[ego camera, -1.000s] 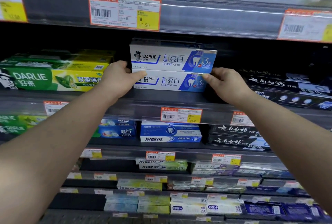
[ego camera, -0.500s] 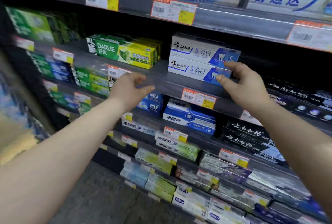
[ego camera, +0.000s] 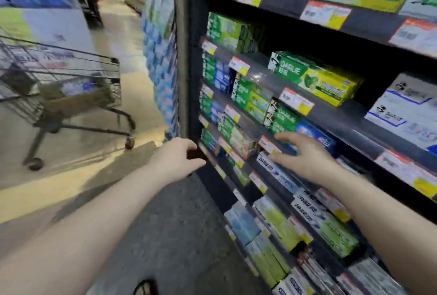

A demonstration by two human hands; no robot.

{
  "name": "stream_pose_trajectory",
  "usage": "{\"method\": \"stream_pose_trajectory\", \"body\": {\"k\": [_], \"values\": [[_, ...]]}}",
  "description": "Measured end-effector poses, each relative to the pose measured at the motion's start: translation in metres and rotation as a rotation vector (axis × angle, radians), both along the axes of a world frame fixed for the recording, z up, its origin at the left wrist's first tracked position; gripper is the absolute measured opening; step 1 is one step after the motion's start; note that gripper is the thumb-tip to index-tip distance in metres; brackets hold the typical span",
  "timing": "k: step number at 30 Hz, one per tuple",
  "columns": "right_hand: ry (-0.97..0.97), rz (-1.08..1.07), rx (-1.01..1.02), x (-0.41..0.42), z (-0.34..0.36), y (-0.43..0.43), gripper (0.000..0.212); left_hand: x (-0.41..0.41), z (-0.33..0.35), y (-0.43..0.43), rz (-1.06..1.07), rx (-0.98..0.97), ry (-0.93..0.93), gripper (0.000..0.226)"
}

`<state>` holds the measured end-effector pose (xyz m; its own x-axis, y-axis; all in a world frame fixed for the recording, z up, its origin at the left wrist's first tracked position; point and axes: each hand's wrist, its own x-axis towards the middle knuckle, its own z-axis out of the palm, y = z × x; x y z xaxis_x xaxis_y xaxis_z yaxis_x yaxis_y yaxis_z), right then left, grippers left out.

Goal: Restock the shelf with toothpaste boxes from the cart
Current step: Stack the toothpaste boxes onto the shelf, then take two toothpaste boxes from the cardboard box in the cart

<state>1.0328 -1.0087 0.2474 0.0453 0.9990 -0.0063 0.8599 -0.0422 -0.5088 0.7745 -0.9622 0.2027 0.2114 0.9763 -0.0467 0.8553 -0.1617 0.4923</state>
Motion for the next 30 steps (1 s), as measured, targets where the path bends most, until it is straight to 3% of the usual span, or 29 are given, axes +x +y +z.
{"method": "stream_pose_trajectory", "body": {"k": [16, 30], "values": [[-0.065, 0.374, -0.159, -0.308, -0.042, 0.207, 0.059, -0.326, -0.034, 0.105, 0.35, -0.144, 0.125, 0.055], [-0.076, 0.528, -0.264, -0.443, -0.086, 0.42, 0.058, -0.448, -0.078, 0.264, 0.464, -0.259, 0.157, 0.058]]}}
